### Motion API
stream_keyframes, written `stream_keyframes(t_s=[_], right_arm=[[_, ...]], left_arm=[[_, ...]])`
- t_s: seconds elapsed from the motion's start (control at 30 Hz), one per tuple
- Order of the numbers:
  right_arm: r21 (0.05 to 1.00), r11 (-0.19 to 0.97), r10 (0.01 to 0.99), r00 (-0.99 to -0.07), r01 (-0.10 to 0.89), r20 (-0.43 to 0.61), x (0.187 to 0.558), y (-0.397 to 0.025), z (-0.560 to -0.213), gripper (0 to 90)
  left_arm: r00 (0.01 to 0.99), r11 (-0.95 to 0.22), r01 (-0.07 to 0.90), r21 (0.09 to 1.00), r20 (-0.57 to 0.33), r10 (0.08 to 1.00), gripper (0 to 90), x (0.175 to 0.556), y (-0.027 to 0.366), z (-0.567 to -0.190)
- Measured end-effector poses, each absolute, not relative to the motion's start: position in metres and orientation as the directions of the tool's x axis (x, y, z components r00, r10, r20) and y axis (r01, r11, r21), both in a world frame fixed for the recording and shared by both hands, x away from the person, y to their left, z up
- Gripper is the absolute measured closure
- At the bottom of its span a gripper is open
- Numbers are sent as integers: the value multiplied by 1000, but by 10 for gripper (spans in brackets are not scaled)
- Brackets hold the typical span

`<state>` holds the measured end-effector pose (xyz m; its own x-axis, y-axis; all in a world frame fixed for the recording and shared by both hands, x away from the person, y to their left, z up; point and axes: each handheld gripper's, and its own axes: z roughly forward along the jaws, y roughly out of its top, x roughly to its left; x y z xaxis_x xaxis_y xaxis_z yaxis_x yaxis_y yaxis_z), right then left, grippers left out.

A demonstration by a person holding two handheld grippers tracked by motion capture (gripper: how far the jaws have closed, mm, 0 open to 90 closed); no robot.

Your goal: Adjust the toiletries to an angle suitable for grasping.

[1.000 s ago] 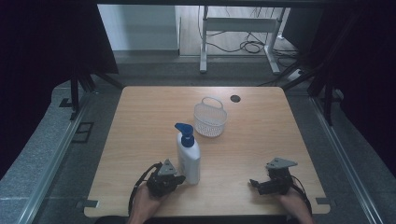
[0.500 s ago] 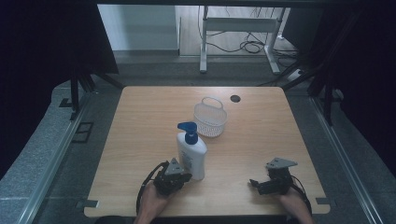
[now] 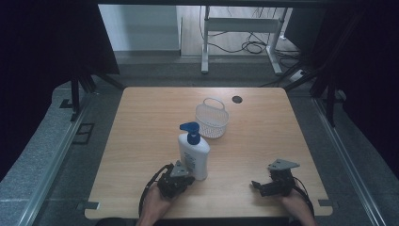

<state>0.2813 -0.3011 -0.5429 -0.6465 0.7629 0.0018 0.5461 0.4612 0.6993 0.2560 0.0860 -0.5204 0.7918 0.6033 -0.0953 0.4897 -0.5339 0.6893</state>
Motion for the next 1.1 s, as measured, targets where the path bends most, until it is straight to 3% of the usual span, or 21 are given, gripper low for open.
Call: stream_keyframes(t_s=[0.67,1.1], right_arm=[[699,462,763,-647,546,1,281,-301,-543,0],[699,461,763,-646,546,2,281,-301,-543,0]], left_arm=[[756,-526,498,689,-49,652,793,248,109,-513],[720,-518,520,679,-22,694,611,249,125,-512]])
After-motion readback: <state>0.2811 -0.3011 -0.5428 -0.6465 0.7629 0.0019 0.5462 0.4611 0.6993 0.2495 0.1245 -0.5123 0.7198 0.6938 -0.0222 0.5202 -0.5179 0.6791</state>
